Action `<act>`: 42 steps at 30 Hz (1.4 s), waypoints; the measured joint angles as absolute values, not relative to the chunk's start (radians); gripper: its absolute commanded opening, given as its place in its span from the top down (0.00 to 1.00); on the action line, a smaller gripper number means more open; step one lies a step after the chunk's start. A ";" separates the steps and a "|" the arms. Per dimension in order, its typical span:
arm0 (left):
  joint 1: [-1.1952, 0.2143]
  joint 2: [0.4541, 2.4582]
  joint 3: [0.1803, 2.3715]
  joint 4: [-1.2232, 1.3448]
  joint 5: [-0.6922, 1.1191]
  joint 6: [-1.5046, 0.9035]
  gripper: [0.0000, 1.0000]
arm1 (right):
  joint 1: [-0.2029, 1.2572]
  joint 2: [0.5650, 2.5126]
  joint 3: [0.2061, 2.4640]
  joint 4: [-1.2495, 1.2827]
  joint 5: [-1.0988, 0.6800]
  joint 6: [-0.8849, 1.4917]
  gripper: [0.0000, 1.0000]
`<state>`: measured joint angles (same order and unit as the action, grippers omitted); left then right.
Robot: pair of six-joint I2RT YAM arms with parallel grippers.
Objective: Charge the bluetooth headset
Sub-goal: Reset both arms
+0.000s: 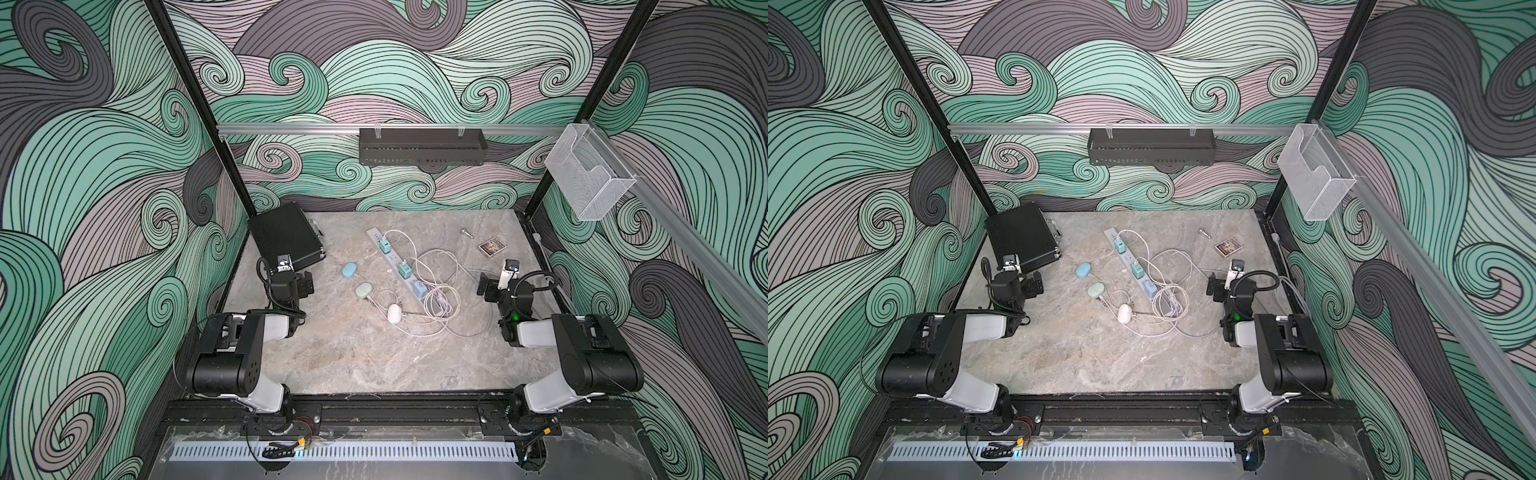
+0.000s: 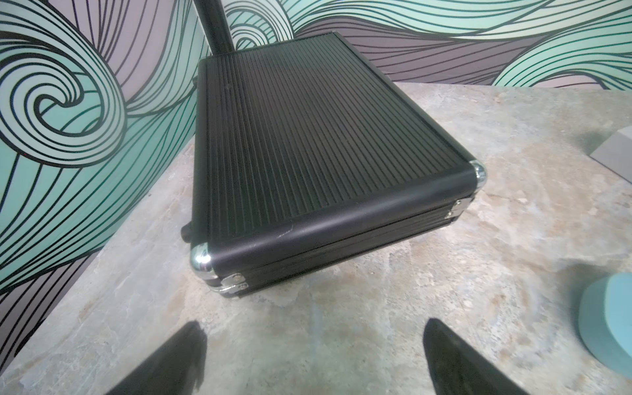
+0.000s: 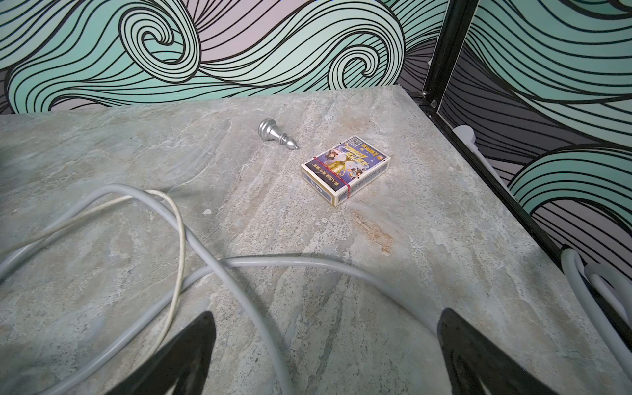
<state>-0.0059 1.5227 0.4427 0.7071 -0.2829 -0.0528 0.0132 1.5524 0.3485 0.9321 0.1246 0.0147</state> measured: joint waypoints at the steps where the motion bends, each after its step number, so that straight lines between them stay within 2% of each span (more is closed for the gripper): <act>1: -0.006 1.523 0.443 0.707 -0.283 -0.053 0.01 | 0.013 1.552 0.348 0.932 0.125 0.015 0.01; 42: 0.013 1.540 0.439 0.701 -0.237 -0.053 0.01 | 0.014 1.552 0.348 0.932 0.125 0.014 0.00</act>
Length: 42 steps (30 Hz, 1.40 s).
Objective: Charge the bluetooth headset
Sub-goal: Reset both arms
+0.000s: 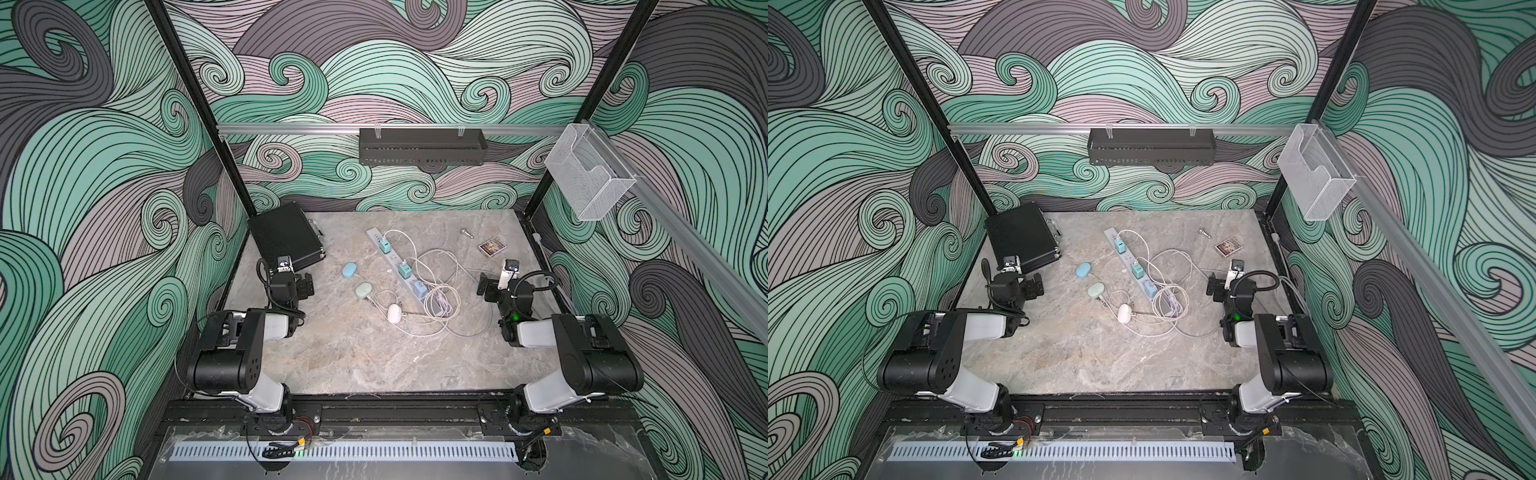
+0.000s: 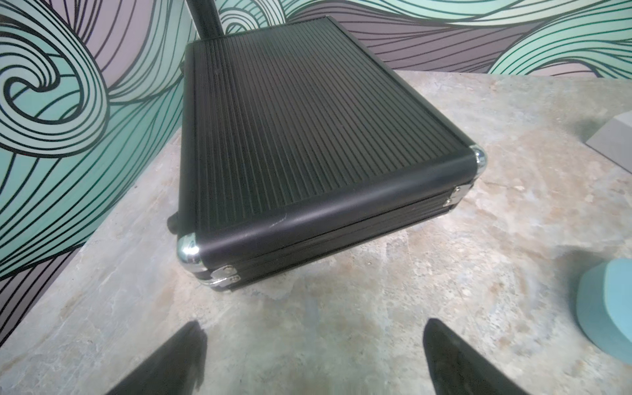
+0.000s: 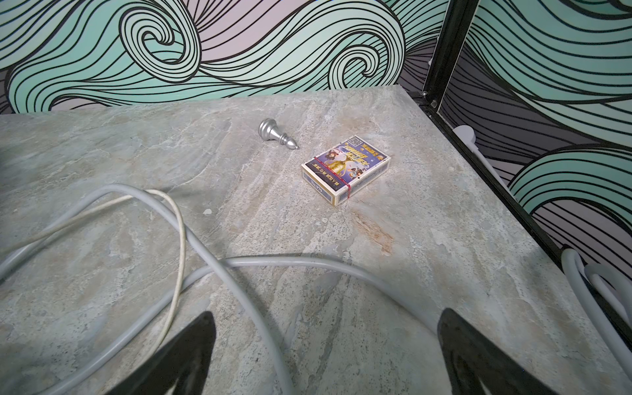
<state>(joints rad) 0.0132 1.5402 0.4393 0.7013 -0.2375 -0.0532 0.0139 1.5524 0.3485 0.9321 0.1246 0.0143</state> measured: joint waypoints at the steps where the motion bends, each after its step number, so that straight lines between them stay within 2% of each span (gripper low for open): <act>1: 0.013 1.540 0.439 0.698 -0.236 -0.053 0.01 | 0.014 1.552 0.348 0.932 0.125 0.014 0.00; 17: 0.014 1.540 0.439 0.692 -0.231 -0.054 0.01 | 0.020 1.553 0.379 0.910 0.062 -0.020 0.00; 33: 0.015 1.540 0.439 0.691 -0.231 -0.054 0.02 | 0.036 1.562 0.162 1.230 0.048 -0.049 0.00; 38: 0.017 1.540 0.439 0.691 -0.231 -0.054 0.01 | 0.035 1.575 0.223 1.216 0.057 -0.047 0.00; 42: 0.017 1.540 0.439 0.690 -0.231 -0.054 0.02 | 0.035 1.575 0.254 1.172 -0.007 -0.065 0.00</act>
